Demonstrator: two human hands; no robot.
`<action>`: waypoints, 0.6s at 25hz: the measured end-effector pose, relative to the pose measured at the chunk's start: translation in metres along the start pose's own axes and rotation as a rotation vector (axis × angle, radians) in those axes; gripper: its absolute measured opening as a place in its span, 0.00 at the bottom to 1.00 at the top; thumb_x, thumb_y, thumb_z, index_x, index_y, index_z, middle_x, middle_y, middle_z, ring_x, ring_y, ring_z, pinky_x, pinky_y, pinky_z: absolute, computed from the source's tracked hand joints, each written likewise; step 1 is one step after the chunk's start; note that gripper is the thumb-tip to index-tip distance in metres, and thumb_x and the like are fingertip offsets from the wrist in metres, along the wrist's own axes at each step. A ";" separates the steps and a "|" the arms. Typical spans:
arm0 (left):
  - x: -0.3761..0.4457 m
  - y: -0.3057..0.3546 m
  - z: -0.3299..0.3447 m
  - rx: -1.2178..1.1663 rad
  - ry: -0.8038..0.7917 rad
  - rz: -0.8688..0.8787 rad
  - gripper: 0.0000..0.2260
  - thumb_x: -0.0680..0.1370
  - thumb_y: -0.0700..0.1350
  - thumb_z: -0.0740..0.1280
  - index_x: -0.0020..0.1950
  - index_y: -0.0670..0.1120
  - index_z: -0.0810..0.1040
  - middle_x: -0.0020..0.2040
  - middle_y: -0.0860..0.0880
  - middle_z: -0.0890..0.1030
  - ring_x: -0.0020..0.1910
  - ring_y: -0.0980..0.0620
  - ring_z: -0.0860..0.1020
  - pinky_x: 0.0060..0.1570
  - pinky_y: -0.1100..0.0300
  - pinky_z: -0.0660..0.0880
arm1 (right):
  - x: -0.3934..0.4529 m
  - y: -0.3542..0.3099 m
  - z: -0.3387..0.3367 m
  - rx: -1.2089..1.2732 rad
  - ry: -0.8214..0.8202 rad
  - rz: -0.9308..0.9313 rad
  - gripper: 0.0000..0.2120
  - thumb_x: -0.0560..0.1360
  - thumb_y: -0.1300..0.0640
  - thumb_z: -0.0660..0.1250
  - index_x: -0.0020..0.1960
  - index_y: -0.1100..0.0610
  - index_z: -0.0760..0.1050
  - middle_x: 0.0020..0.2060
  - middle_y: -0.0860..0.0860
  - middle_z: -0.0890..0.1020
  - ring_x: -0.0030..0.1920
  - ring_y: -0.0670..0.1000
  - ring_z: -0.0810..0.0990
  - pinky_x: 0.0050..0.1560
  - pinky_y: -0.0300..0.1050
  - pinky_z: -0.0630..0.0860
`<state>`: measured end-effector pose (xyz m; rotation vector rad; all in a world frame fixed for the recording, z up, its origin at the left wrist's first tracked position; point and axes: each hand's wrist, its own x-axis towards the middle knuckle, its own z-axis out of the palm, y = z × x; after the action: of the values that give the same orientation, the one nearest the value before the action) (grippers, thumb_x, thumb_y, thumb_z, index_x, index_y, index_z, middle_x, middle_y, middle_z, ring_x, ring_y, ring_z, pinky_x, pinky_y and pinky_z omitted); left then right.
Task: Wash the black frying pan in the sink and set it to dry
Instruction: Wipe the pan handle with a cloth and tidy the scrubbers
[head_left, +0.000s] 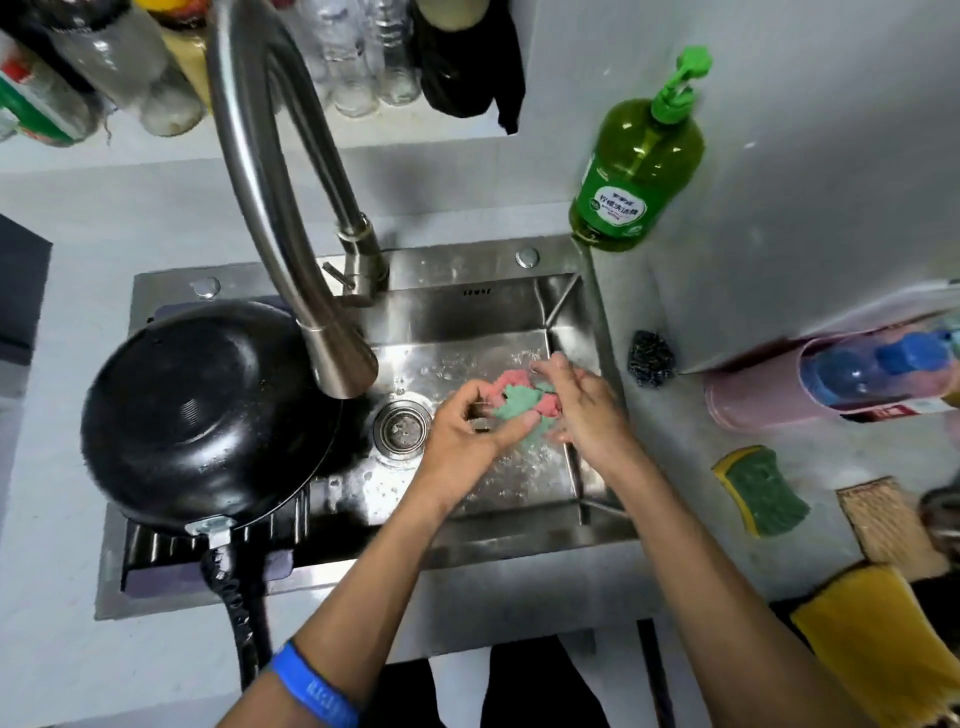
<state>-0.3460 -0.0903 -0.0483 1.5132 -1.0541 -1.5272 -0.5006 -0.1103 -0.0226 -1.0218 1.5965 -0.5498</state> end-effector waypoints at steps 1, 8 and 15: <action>0.003 0.003 0.005 -0.068 -0.030 -0.009 0.08 0.71 0.43 0.76 0.43 0.54 0.79 0.42 0.57 0.82 0.42 0.59 0.78 0.45 0.62 0.74 | 0.001 0.004 -0.005 0.104 0.005 0.040 0.19 0.82 0.39 0.55 0.59 0.49 0.77 0.48 0.53 0.86 0.41 0.52 0.84 0.43 0.46 0.83; 0.015 0.016 0.029 -0.033 0.063 0.090 0.06 0.72 0.38 0.75 0.39 0.49 0.83 0.51 0.51 0.82 0.50 0.50 0.81 0.44 0.58 0.79 | -0.002 0.020 -0.046 0.497 -0.029 0.145 0.21 0.75 0.63 0.73 0.65 0.52 0.73 0.44 0.53 0.87 0.42 0.54 0.84 0.44 0.49 0.80; 0.018 0.036 0.039 -0.014 -0.048 0.244 0.11 0.72 0.36 0.75 0.35 0.44 0.74 0.53 0.50 0.81 0.52 0.51 0.81 0.47 0.59 0.78 | 0.005 0.011 -0.072 0.466 0.068 -0.158 0.10 0.78 0.68 0.67 0.56 0.58 0.79 0.41 0.52 0.83 0.43 0.51 0.83 0.47 0.51 0.82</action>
<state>-0.3873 -0.1191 -0.0240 1.2910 -1.2052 -1.4023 -0.5723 -0.1200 -0.0136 -0.7825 1.3604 -1.0193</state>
